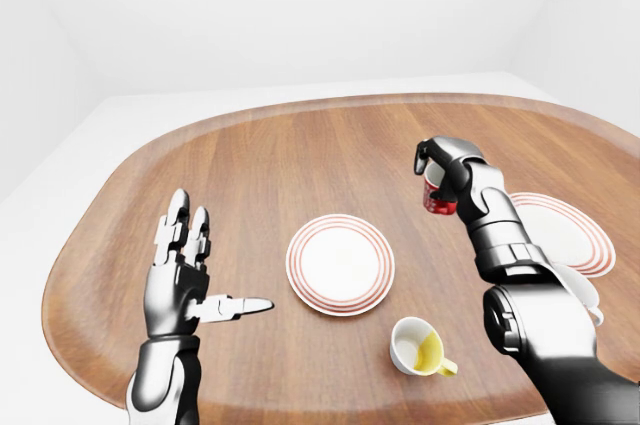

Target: Put the red mug on the left plate.

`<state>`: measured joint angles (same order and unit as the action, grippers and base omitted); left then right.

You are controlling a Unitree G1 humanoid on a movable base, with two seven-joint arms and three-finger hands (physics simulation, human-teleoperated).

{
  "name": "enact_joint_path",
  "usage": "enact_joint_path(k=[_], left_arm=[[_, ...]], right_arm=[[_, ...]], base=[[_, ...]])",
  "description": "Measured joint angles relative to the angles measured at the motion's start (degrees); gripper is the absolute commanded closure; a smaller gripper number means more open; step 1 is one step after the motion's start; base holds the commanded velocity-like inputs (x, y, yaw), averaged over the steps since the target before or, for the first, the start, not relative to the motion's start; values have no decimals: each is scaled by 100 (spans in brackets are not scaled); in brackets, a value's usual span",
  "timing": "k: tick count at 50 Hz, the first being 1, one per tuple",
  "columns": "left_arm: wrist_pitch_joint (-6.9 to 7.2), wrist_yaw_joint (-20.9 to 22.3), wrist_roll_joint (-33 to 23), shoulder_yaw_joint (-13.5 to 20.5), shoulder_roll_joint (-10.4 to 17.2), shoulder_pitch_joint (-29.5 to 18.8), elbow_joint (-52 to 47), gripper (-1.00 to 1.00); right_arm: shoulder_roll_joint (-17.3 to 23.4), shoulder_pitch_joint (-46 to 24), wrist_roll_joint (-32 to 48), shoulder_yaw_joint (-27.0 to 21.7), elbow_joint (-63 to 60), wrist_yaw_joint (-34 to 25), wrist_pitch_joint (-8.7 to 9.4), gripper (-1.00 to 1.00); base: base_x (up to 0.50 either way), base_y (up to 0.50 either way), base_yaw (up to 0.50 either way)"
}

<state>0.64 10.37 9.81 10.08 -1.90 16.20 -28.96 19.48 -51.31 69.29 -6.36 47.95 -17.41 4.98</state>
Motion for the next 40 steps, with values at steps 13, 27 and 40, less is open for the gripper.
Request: enact_joint_path(k=[13, 27, 40], left_arm=[[123, -103, -51, -46, 50, -200, 85, -100], [145, -202, -120, -109, 92, -264, 65, -100], [88, -220, -83, 26, 86, -244, 65, -100]], right_arm=[[-366, -1408, -521, 548, 1898, 1016, 1, 100], [-733, -1805, -784, 723, 2572, 1336, 2, 100], [-1131, -1721, -953, 765, 2806, 1607, -29, 100]], base=[[0, 0, 0], [0, 0, 0], [0, 0, 0]])
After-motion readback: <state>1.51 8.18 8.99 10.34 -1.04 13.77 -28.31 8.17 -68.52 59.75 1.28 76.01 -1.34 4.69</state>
